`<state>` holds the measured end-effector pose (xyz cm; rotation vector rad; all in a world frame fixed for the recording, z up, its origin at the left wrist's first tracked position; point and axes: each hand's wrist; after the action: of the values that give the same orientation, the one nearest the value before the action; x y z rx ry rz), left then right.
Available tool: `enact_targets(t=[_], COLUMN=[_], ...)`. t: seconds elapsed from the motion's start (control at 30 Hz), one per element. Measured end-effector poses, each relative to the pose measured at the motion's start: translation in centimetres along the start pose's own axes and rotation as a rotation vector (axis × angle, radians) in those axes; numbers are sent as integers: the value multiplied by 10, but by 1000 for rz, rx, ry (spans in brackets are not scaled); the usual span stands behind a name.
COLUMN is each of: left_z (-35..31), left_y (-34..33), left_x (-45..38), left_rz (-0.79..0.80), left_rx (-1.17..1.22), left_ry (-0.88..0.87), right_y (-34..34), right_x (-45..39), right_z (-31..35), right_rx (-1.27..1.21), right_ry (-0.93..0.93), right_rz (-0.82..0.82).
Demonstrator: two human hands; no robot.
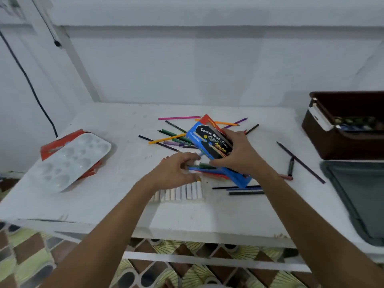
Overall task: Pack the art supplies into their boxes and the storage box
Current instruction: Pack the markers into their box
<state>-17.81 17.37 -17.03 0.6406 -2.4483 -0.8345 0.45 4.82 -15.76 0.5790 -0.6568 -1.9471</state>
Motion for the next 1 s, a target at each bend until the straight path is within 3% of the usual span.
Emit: enact_targets(t=[0.13,0.23,0.4,0.53,0.77,0.87,1.0], left_z=[8,15,24,24,19,15,13], left_y=[16,11,-2,-1,0,-1,-2], left_x=[17,21,13,9,5,2,-1], left_rz=[182,251,197,161,148,145,127], left_rx=[-560,-708,-713,-631,-625,-615,-617], left_ry=[11,38,33,17,14,13,3], right_y=[25,39,52,57,49,35,22], right_x=[22,38,53,56,46,40,36], right_z=[-15,-27,-36,-35,-22,-28,-33], right_rx=[113,57,2,-27,214,348,314], right_ry=[43,47,80,48,-315,-452,-502], right_rz=[196,319,370,321,-14,30,67])
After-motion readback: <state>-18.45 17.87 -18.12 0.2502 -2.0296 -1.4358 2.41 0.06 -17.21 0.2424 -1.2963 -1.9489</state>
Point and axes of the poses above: each hand's wrist, its own x-axis away from the middle knuckle, its own y-axis out of the back of the hand, z = x × y, and after that the axes turned 10 degrees about y, right-handed
